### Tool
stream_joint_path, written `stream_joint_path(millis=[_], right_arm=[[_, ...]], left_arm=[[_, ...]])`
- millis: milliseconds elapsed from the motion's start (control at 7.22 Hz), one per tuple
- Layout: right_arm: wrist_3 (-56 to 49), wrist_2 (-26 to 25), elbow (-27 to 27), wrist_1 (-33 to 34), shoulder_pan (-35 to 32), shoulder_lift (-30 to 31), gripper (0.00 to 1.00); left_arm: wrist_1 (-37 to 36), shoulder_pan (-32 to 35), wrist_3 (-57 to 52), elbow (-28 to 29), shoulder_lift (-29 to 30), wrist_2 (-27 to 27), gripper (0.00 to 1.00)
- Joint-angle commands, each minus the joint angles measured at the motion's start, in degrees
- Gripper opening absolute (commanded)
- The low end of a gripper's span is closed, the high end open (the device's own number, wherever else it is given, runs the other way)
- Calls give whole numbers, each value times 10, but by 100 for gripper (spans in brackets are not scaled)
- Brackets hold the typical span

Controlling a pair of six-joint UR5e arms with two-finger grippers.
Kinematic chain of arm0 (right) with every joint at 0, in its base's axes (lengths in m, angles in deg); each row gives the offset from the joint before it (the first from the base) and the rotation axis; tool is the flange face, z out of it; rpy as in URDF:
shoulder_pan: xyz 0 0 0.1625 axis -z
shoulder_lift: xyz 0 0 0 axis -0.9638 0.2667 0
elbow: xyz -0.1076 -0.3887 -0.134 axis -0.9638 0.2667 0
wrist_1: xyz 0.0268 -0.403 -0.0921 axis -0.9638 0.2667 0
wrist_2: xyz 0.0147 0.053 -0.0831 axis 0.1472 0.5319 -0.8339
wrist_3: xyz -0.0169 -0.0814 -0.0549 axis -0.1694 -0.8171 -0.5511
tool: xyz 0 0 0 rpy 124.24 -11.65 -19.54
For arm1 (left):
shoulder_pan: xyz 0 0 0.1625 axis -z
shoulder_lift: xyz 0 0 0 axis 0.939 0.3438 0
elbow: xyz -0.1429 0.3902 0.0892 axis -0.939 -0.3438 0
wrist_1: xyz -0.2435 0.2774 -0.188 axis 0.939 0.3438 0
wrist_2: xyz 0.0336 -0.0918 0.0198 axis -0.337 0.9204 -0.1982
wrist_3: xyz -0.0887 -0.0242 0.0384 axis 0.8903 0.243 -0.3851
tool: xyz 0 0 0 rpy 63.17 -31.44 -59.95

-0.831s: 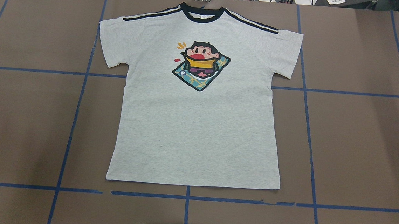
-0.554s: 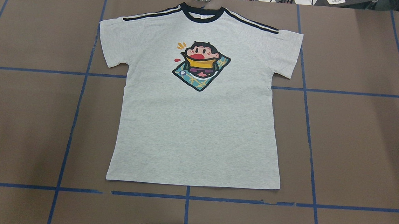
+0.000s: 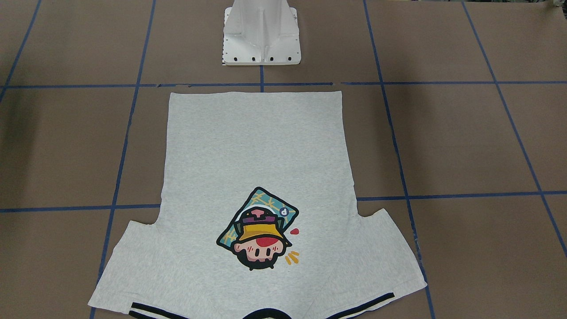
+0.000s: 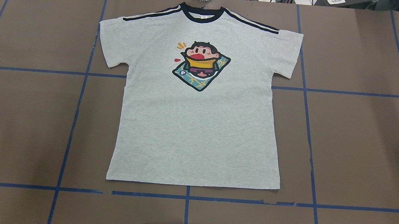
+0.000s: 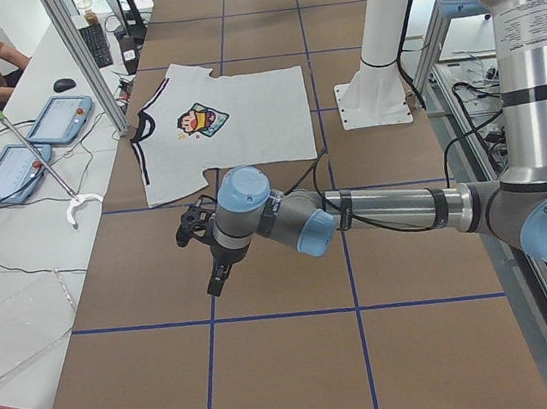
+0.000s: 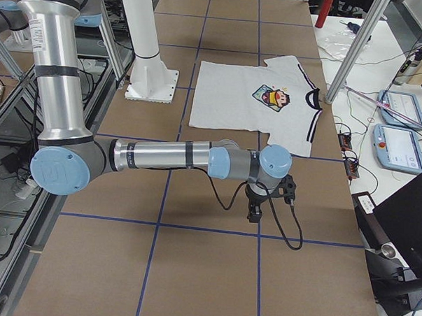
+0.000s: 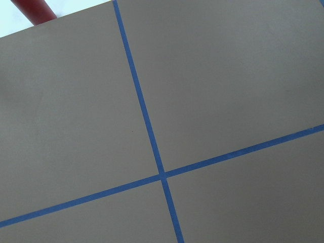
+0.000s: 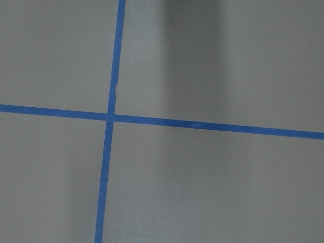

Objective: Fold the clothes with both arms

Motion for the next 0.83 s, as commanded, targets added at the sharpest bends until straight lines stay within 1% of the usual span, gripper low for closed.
stream_joint_path(millis=[0, 138, 277, 415, 554, 692], right_arm=[[7, -2, -11, 0, 18, -3, 100], [38, -1, -13, 0, 29, -20, 100], [53, 0, -14, -2, 44, -32, 100], [67, 0, 2, -44, 59, -46, 100], [125, 0, 28, -125, 75, -53, 100], [193, 0, 81, -225, 94, -73, 100]], left_arm=[[-1, -1, 1, -4, -3, 21, 100], [-3, 0, 2, 3, -3, 50, 100], [-5, 0, 2, 0, -3, 53, 100], [-2, 0, 2, -1, -4, 51, 100], [-1, 0, 1, -2, -4, 51, 100], [-1, 0, 2, -2, -3, 51, 100]])
